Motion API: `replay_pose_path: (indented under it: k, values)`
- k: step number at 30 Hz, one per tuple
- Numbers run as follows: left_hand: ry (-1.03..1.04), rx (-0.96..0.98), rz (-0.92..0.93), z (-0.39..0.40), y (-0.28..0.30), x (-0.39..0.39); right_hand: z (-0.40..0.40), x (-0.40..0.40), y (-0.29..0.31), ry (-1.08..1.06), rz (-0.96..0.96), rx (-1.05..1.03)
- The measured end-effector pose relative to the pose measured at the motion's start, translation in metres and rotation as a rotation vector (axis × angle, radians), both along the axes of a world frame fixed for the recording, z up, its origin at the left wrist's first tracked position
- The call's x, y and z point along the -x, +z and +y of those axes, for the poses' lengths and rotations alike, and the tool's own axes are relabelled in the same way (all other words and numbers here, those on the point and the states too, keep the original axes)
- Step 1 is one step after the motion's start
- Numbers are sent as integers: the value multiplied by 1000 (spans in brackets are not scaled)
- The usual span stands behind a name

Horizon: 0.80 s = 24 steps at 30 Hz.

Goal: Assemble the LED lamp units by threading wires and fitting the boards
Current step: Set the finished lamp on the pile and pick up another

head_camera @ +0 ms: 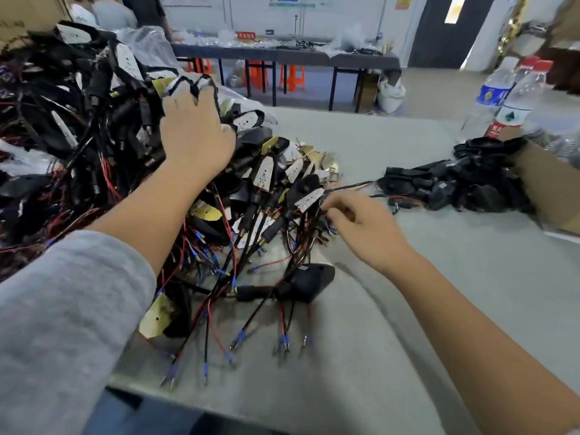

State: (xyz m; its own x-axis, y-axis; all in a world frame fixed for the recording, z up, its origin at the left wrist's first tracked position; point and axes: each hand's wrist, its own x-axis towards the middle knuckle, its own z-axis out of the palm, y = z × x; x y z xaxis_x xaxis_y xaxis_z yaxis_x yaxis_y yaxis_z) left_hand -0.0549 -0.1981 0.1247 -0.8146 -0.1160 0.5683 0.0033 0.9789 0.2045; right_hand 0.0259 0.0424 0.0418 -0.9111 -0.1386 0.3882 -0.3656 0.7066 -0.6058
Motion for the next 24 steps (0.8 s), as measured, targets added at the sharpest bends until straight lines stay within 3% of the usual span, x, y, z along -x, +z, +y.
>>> replay_pose_path:
  k: [3, 6, 8, 11, 13, 19, 24]
  values:
    - [-123, -78, 26, 29, 5, -4, 18, -15, -3, 138, -177, -27]
    - [-383, -203, -82, 61, 1, -20, 18, -30, -7, 261, -309, -108]
    - [-565, -248, -247, 80, -9, -36, 13, -35, -13, 300, -241, -236]
    - [-766, -35, -452, 103, -33, -53, 8, -38, -15, 340, -127, -247]
    - [-763, 119, -483, 112, -52, -54, 12, -39, -13, 348, -175, -162]
    - [-636, 271, -408, 90, -73, -41, 48, -39, -13, 236, -357, 38]
    - [-595, 229, -290, 75, -67, -36, 68, -31, -13, 149, -362, 138]
